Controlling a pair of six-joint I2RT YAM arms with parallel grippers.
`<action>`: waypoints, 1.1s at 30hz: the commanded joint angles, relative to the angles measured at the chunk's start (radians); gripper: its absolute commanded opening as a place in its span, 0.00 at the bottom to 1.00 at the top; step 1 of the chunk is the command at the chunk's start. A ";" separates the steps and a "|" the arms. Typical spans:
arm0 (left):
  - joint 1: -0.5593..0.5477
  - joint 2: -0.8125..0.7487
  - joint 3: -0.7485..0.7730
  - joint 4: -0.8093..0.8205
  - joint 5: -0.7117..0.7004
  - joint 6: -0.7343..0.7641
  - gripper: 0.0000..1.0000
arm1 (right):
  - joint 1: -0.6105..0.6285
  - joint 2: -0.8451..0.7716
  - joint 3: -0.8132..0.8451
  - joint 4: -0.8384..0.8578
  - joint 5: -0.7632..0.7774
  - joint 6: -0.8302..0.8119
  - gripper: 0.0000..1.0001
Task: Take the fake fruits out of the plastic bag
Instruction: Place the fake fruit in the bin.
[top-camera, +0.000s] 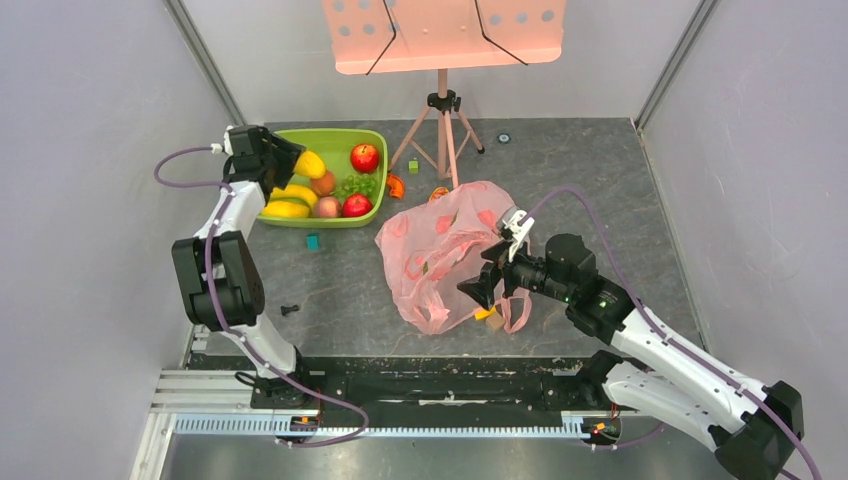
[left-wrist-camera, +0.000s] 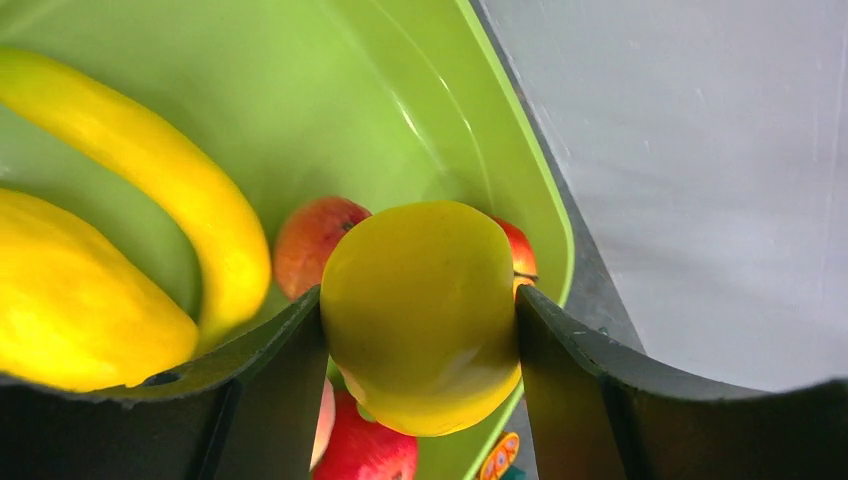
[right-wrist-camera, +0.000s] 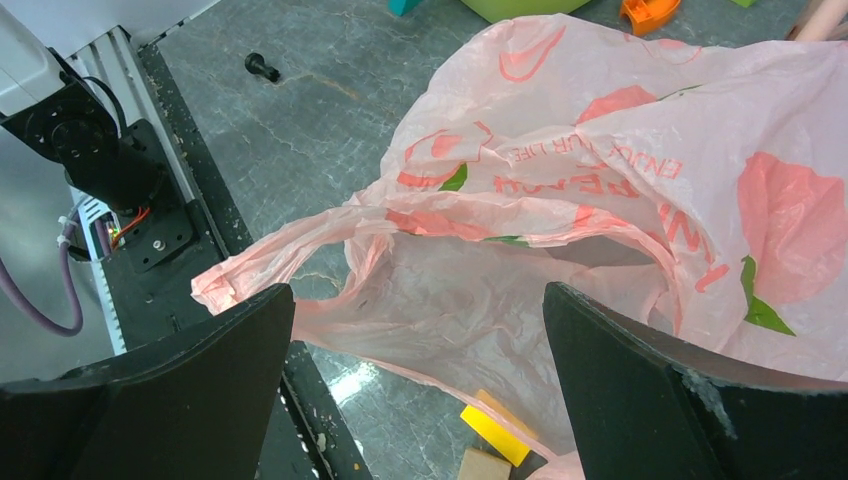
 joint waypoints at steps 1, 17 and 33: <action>0.031 0.046 0.082 0.056 -0.017 0.090 0.24 | 0.005 0.006 0.003 0.005 0.012 -0.031 0.98; 0.086 0.236 0.222 0.067 -0.032 0.167 0.25 | 0.005 0.007 -0.021 -0.014 0.039 -0.054 0.98; -0.039 0.291 0.390 -0.039 -0.176 0.442 0.26 | 0.005 0.020 -0.030 -0.011 0.043 -0.067 0.98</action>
